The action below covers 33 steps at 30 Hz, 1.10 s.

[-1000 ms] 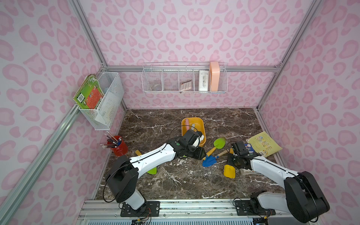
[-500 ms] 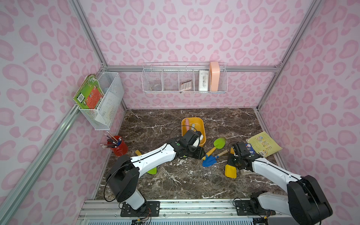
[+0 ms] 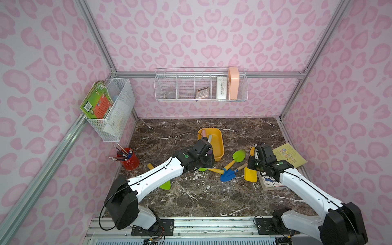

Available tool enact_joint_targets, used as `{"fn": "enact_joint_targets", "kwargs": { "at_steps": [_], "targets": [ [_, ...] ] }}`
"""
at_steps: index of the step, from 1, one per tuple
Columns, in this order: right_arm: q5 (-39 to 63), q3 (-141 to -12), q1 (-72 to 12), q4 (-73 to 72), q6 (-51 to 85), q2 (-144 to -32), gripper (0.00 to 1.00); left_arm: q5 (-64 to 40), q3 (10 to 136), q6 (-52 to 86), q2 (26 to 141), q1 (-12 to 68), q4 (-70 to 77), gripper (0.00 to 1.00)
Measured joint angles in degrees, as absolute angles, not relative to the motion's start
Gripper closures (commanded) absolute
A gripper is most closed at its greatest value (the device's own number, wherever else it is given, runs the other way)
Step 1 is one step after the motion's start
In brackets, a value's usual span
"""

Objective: Put the shovel into the storage box
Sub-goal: Pick up the shovel from the center of the board, then place the shovel in the storage box.

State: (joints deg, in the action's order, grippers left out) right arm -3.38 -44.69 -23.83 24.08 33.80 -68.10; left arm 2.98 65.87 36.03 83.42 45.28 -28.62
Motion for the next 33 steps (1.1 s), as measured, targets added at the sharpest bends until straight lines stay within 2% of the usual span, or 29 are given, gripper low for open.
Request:
{"fn": "enact_joint_targets", "kwargs": {
  "at_steps": [9,21,33],
  "targets": [
    [-1.48,-59.88,-30.00,20.88,30.72,-82.96,0.85,6.70,59.96,39.81,77.58,41.63,-31.92,0.41],
    [2.48,-83.79,-32.36,17.50,29.36,-104.92,0.85,7.62,57.08,41.85,74.72,40.23,-33.08,0.42],
    [2.26,-96.33,-32.97,17.67,27.94,-119.94,0.84,7.81,55.81,42.06,73.52,40.03,-33.67,0.43]
  ]
}}
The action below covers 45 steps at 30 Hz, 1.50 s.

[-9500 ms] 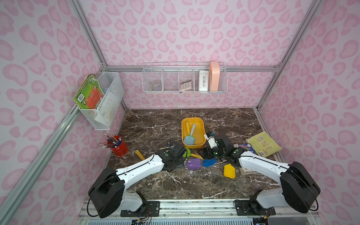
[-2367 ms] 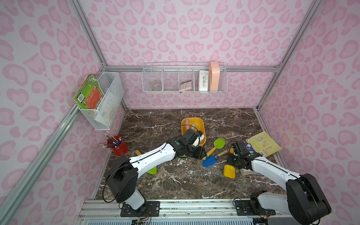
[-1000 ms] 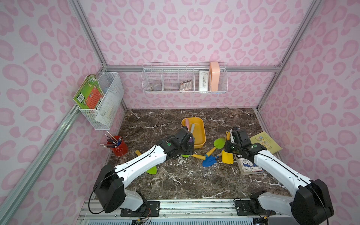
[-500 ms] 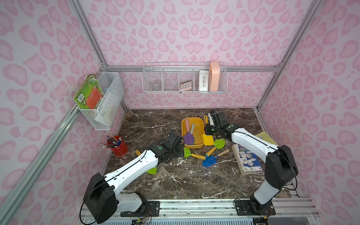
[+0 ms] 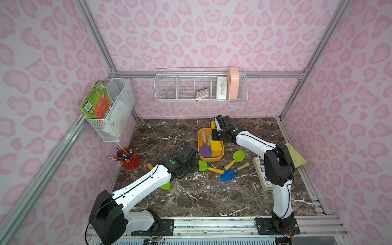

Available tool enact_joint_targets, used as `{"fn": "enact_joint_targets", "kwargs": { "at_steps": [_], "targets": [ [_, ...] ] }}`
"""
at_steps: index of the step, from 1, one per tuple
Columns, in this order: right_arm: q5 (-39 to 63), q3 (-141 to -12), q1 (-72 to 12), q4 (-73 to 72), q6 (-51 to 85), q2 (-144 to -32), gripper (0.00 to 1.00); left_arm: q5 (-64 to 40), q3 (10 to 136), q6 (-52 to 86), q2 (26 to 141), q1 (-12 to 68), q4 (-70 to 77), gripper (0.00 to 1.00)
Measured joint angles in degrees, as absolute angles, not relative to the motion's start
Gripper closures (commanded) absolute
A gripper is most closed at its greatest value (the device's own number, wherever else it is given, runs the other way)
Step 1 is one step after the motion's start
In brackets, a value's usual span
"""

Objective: Put the shovel into the storage box
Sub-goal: Place the shovel in the storage box.

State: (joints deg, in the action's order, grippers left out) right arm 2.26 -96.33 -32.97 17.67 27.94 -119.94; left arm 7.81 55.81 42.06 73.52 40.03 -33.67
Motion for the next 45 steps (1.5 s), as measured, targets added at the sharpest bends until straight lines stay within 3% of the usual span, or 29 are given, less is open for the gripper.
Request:
{"fn": "enact_joint_targets", "kwargs": {
  "at_steps": [15,23,29,45],
  "targets": [
    [-4.10,-102.35,-32.97,21.61,26.57,-129.93,0.83,7.77,56.05,42.04,74.81,39.70,-33.87,0.43],
    [-4.71,-102.72,-32.95,21.71,27.40,-130.58,0.72,7.55,56.45,42.02,75.64,39.66,-33.87,0.43],
    [-5.45,-101.06,-33.43,22.48,28.29,-128.31,0.63,7.44,56.64,42.02,76.14,39.62,-33.65,0.43],
    [-6.76,-91.64,-34.65,21.45,28.73,-115.42,0.57,6.90,56.75,42.02,74.59,39.62,-33.63,0.41]
  ]
}}
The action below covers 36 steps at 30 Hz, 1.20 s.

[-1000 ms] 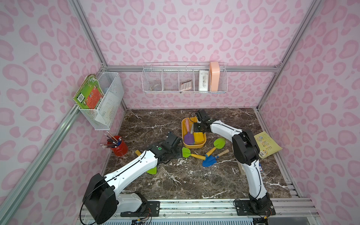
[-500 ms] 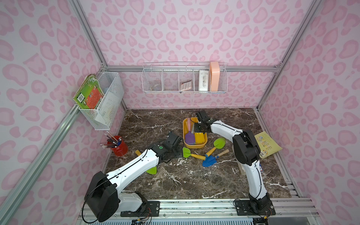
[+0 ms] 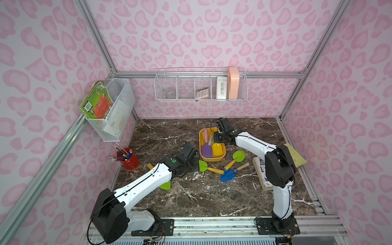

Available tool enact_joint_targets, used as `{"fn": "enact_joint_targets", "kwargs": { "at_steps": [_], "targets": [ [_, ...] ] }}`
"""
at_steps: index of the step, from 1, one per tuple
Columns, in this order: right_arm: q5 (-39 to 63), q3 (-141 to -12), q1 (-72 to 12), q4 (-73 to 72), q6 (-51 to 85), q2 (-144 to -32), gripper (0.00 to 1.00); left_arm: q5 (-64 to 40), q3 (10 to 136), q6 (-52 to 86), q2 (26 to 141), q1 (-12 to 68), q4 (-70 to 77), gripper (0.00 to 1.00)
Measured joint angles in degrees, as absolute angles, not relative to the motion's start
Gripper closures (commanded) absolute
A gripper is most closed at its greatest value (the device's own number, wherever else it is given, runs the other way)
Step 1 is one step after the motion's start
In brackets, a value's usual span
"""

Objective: Put the shovel into the storage box
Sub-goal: Place the shovel in the storage box.

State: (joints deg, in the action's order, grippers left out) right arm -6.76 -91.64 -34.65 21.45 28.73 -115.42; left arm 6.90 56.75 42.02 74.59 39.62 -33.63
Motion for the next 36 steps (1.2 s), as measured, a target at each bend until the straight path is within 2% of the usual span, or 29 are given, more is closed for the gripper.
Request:
{"fn": "enact_joint_targets", "kwargs": {
  "at_steps": [5,13,23,36],
  "targets": [
    [-6.72,-90.83,-34.50,20.45,28.64,-115.70,0.57,6.94,56.82,41.98,73.71,39.62,-33.89,0.42],
    [-8.16,-102.00,-32.56,23.07,28.05,-127.33,0.59,7.33,55.46,42.04,71.94,39.66,-34.00,0.42],
    [-6.70,-107.63,-32.01,24.58,28.05,-132.68,0.61,8.23,55.55,42.00,73.12,39.62,-34.11,0.43],
    [-6.74,-106.41,-32.58,27.24,28.51,-130.43,0.80,8.25,55.33,42.00,73.25,39.62,-34.02,0.43]
  ]
}}
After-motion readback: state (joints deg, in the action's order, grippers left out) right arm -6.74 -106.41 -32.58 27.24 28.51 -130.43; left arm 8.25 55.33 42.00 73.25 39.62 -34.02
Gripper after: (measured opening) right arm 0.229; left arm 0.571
